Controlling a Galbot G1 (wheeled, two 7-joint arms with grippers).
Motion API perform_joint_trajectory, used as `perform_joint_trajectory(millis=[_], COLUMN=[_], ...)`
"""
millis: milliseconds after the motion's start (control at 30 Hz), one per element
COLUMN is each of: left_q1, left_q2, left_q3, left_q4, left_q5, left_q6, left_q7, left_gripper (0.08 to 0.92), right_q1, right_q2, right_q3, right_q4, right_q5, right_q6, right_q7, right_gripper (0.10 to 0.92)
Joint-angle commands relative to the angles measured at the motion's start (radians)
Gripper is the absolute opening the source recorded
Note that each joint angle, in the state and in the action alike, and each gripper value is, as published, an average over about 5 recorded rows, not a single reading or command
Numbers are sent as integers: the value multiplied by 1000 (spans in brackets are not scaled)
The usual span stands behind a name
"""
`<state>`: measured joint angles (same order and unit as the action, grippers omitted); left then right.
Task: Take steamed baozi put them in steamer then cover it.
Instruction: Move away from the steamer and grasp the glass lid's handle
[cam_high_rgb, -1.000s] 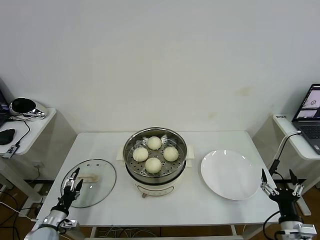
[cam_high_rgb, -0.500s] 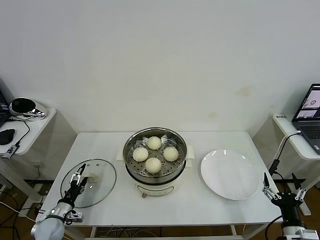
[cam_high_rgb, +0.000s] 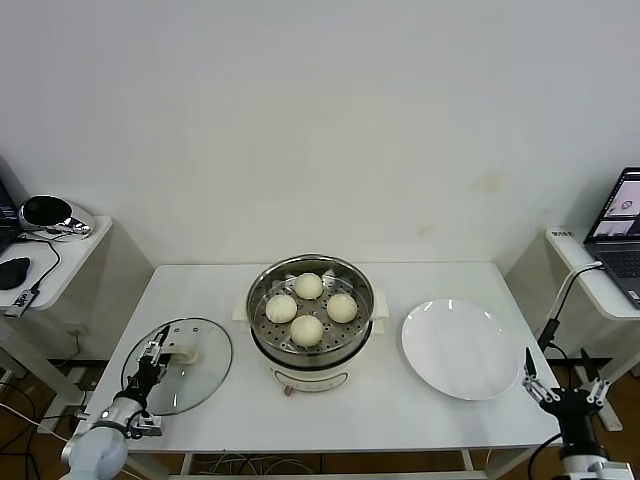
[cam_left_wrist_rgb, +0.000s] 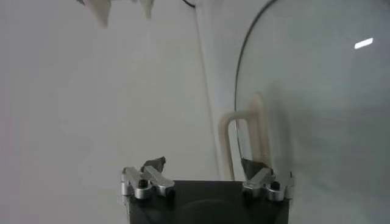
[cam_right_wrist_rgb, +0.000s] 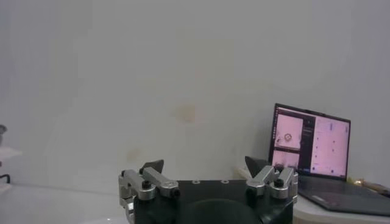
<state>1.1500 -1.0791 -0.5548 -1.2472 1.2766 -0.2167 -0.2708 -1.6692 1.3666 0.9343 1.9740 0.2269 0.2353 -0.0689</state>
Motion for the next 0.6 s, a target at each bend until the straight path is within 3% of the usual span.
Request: perform_joint_trajectory(millis=[33,600], left_q1=[-21,8], left_q2=[2,3], left_q3=[8,6], left_q4=[36,17], left_q5=[-12,-136], left_q6=[-15,-28], left_q7=[8,-56], left_gripper=[627,155], right_q1=[-2,9], right_q2=[4,4], right_q3=[-5,-20], right_q4=[-2,-20], right_q5=[-2,-13], right_q6=[4,40], right_q7=[-1,-9], right_gripper=[823,823])
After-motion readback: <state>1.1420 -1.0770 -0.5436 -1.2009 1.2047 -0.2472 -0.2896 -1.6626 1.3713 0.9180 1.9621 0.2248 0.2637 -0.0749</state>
